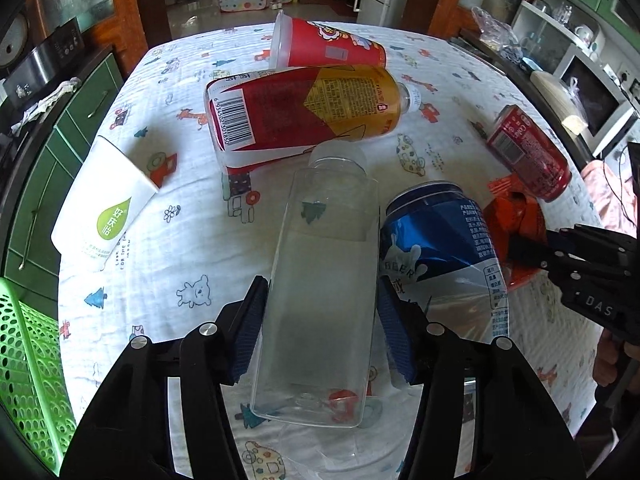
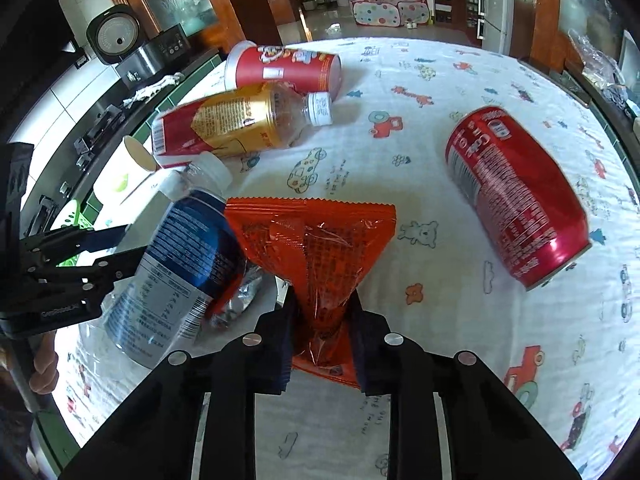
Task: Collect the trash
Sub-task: 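Carry the snack bag and plastic bottle over the green basket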
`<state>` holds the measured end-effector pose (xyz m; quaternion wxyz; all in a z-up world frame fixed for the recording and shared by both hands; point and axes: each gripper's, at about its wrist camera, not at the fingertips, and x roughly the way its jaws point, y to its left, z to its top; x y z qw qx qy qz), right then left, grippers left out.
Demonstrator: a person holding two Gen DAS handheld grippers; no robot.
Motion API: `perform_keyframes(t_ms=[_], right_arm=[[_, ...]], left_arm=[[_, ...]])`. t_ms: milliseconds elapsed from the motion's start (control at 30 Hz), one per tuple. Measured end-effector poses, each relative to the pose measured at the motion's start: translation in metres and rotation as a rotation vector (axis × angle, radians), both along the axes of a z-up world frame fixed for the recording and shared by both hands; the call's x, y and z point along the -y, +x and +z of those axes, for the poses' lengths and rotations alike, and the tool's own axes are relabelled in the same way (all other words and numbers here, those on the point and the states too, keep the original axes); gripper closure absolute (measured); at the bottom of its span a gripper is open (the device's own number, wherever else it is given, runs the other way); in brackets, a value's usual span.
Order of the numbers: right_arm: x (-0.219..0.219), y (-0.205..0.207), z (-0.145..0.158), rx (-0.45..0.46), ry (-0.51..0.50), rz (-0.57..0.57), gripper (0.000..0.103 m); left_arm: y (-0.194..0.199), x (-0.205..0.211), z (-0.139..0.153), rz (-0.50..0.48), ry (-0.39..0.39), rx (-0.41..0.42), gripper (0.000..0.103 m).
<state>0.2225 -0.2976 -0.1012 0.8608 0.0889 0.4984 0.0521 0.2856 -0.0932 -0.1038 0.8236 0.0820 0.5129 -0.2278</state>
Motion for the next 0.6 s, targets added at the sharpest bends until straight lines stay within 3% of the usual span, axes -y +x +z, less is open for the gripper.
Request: perform_keyframes(t_ms=[233,600], right_arm=[[0.000,-0.008,0.021,0.045,-0.020,0.003,0.083],[-0.009,-0.017,0.066,0.139,-0.048,0.020,0.084]], left_arm=[[-0.002,-0.008,0.009,0.011,-0.035,0.013,0.050],[-0.016,-0.036,0.045,0.057,-0.119,0.059,0.051]])
